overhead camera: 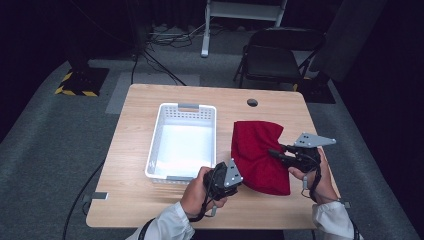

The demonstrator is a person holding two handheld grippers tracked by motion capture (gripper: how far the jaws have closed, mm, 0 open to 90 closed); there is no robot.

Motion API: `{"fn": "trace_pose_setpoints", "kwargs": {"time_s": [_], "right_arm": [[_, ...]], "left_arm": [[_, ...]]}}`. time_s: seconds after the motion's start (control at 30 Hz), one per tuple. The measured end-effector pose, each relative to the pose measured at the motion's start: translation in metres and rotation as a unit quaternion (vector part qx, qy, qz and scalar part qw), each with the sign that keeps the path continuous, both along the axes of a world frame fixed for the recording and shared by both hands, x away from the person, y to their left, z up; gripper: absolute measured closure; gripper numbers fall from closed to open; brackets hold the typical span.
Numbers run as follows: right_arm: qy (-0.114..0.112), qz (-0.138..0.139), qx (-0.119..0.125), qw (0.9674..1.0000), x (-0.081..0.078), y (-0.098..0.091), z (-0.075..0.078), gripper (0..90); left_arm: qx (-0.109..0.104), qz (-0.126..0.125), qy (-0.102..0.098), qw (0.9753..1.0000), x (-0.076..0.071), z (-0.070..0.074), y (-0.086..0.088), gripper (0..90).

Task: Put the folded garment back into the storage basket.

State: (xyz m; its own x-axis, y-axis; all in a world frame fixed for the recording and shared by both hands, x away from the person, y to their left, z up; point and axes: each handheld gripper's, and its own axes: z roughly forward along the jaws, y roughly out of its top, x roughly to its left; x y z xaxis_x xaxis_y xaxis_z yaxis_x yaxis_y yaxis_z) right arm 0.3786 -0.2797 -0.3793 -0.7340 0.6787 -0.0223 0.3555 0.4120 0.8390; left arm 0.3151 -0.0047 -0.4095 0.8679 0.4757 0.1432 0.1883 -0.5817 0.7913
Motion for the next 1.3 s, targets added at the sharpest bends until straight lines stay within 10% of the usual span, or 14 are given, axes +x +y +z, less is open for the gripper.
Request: {"fn": "trace_pose_setpoints", "kwargs": {"time_s": [1.3], "right_arm": [[-0.026, 0.025, 0.004, 0.9994, 0.023, 0.052, 0.027, 67.3]], "left_arm": [[-0.043, 0.046, -0.009, 0.9980, 0.007, 0.016, 0.048, 70.4]]}}
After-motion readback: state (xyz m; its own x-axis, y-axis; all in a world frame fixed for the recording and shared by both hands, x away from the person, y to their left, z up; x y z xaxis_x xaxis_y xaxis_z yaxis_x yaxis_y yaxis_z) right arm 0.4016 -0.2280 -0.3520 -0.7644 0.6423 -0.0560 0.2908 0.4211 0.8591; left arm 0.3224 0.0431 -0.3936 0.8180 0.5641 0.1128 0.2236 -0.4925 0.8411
